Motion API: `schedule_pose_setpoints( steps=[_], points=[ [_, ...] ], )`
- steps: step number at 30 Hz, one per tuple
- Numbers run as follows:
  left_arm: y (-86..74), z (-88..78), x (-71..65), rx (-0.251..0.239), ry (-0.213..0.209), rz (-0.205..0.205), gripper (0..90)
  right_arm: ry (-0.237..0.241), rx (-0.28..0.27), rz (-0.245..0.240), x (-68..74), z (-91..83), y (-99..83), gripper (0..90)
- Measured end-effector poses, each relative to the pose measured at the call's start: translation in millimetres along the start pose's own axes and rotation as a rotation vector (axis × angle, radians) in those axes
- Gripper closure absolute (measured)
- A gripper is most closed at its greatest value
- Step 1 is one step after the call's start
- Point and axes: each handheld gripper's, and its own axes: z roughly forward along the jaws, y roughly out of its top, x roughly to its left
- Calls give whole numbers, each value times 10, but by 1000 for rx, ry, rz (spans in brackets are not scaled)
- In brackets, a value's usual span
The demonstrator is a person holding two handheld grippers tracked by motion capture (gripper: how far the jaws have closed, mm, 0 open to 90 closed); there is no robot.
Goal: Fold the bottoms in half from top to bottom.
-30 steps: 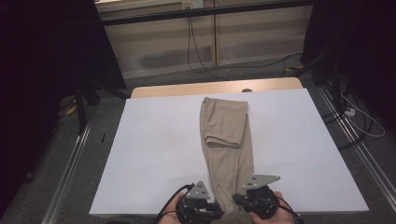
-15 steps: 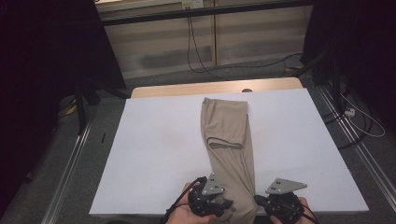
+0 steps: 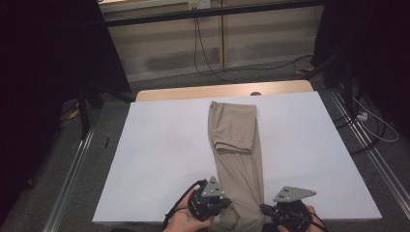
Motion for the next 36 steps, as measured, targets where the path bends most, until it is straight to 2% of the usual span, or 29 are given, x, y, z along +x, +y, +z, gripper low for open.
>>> schedule_pose_setpoints(
  steps=[1,3,4,7,9,11,13,14,16,18,21,23,25,27,28,29,31,32,34,36],
  points=[
    [-25,-24,-5,4,9,3,900,5,-5,1,-4,-6,-4,900],
    [-76,-74,2,6,1,-14,900,13,-1,4,1,-15,-7,900],
    [-89,-94,-3,19,19,-17,900,26,4,4,7,-13,-7,900],
    [-110,-142,26,31,-8,-35,900,-14,32,-27,60,-25,-21,900],
    [-126,-169,28,30,-5,-26,900,-10,41,-23,72,-35,-31,900],
    [-153,-173,35,35,-6,-41,900,-3,71,-19,76,-27,-49,900],
    [-149,-191,44,26,-25,-53,900,1,63,-11,63,-51,-73,900],
    [-136,-216,35,23,-22,-47,900,-3,54,-9,53,-63,-72,898],
    [-118,-257,33,-6,-36,-50,890,-7,42,-6,22,-76,-59,816],
    [-91,-308,61,-50,-34,-62,819,1,8,18,-15,-97,-33,725],
    [-9,-310,188,-102,25,-71,628,13,-72,-17,-91,-93,98,660],
    [60,-274,317,-134,60,-67,549,-10,-84,-35,-184,-21,237,585],
    [129,-230,448,-143,112,-52,474,-2,-100,-47,-269,41,345,575],
    [182,-188,589,-181,153,-75,384,-10,-129,-63,-367,108,476,521],
    [219,-152,666,-181,178,-60,363,-5,-133,-71,-425,143,544,521],
    [240,-126,715,-174,184,-46,354,-9,-142,-77,-499,188,623,506],
    [290,-49,839,-167,200,-45,324,-28,-152,-77,-607,254,723,492],
    [323,3,914,-163,209,-60,304,-39,-149,-80,-667,296,776,492],
    [366,60,1010,-175,214,-66,291,-48,-149,-71,-784,396,883,480],
    [417,115,1114,-169,236,-52,287,-63,-142,-73,-832,467,966,490]
  ],
)
